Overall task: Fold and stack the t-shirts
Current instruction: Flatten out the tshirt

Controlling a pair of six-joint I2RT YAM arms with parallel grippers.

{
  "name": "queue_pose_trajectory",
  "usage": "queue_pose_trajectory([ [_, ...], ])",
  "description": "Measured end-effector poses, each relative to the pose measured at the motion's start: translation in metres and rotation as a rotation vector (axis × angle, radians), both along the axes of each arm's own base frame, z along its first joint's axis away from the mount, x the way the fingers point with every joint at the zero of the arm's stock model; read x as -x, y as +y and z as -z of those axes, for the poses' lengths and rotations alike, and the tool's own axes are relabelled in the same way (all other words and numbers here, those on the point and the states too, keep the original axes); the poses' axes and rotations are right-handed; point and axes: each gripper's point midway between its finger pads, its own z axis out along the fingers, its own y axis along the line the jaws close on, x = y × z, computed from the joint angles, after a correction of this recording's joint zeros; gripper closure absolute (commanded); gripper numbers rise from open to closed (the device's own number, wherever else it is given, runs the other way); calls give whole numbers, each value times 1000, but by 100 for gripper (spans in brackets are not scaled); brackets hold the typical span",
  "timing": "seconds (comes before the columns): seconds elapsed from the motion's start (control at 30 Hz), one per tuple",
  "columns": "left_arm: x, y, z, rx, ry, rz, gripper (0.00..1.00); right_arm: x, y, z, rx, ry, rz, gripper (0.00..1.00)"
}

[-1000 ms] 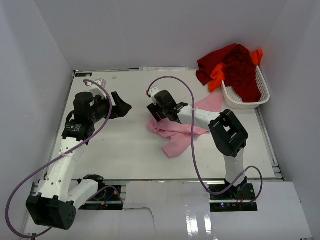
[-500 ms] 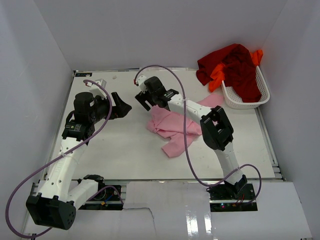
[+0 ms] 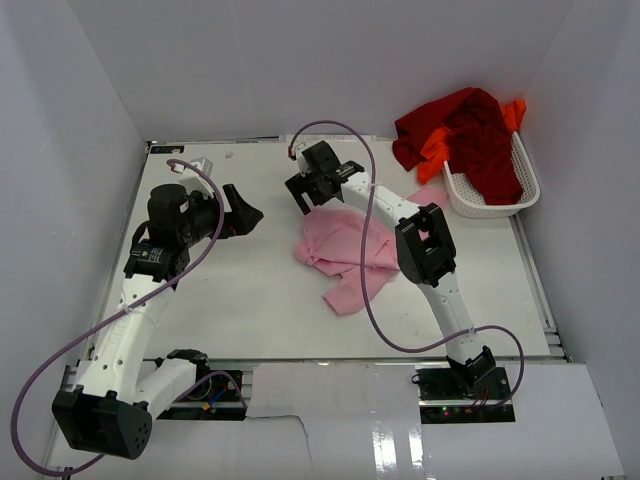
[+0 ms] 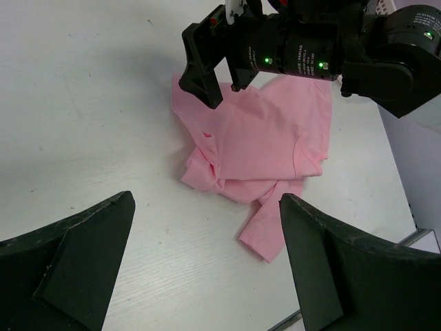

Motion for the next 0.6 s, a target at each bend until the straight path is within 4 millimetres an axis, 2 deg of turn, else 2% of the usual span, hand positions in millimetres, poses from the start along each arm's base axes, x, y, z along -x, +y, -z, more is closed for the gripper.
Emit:
queue_pose_trajectory([
  [0.07,0,0,0,0,2,0,3,7,-4,7,5,47,19,8],
  [0.33,-2,-1,4,-1,12,0,3,26,2,14,-40,146,36,10],
  [0.53,-2,-1,3,-1,11,0,3,33,7,20,-56,181,25,10],
  [0.6,-2,0,3,-1,11,1,3,34,7,29,-47,192,25,10],
])
